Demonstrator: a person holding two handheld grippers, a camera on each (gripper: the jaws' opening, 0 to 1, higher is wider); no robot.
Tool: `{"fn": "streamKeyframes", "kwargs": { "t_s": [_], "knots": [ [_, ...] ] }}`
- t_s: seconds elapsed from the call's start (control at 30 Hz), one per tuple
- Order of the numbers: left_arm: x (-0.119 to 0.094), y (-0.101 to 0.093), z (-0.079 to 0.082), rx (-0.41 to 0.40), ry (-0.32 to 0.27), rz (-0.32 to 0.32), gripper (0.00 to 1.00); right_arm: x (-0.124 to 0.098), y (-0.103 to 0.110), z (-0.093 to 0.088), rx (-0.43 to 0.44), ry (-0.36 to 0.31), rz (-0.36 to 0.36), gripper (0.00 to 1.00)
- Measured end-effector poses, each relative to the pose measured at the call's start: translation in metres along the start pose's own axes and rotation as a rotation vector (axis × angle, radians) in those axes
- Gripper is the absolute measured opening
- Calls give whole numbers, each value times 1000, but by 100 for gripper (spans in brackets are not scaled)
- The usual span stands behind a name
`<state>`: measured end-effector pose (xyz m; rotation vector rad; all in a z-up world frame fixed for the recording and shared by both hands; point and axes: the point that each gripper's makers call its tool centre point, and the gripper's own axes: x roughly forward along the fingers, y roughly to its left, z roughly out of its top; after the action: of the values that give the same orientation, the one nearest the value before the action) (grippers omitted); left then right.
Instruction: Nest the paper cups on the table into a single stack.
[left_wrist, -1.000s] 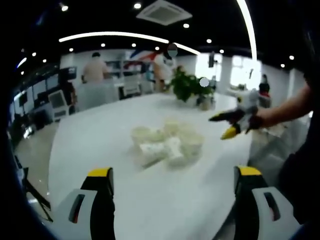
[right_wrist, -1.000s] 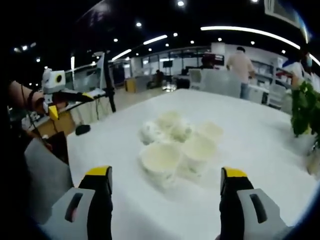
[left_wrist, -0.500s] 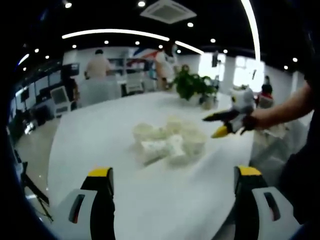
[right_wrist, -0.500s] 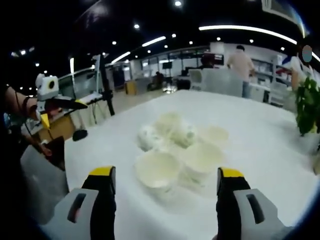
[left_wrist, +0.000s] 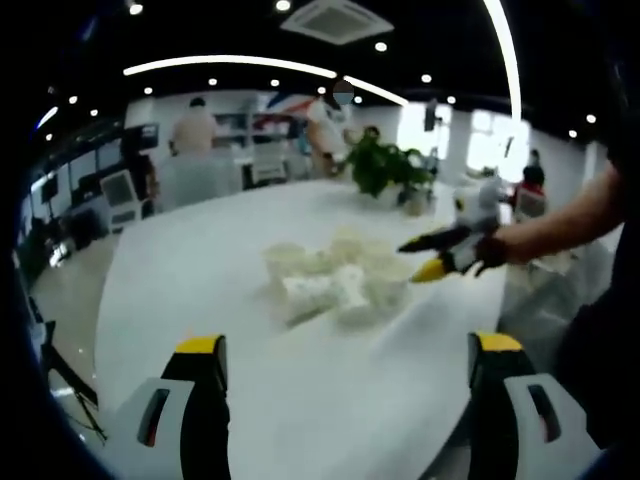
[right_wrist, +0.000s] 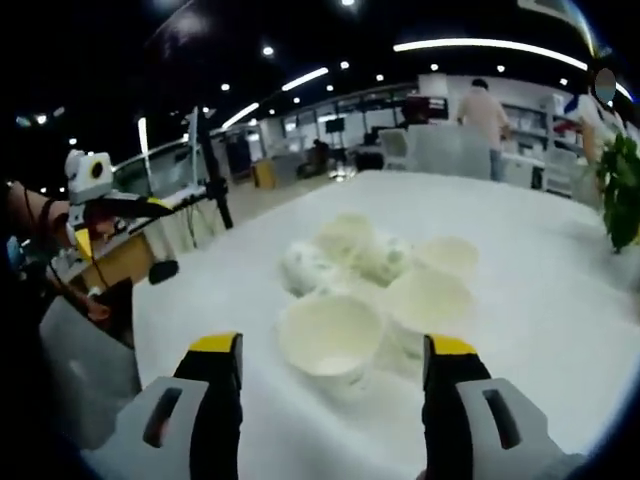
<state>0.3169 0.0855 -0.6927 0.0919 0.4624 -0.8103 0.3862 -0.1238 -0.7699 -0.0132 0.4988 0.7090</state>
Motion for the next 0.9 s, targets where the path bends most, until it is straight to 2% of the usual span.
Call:
{"fn": "streamKeyframes", "kwargs": {
  "t_s": [0.13, 0.43, 0.7, 0.9],
  "knots": [
    [1, -3, -2, 0, 11, -11, 99, 6, 0, -5, 17, 20, -4, 65],
    [-1, -4, -9, -9, 35, -9, 99, 15, -3, -11, -3, 32, -22, 55],
    [-4, -1, -15, -29, 36, 0, 99, 22, -1, -14, -80, 37, -54, 52],
    [-5, -3, -17, -34, 37, -1, 99, 26, -5, -10, -149, 29, -99, 45]
  ]
}}
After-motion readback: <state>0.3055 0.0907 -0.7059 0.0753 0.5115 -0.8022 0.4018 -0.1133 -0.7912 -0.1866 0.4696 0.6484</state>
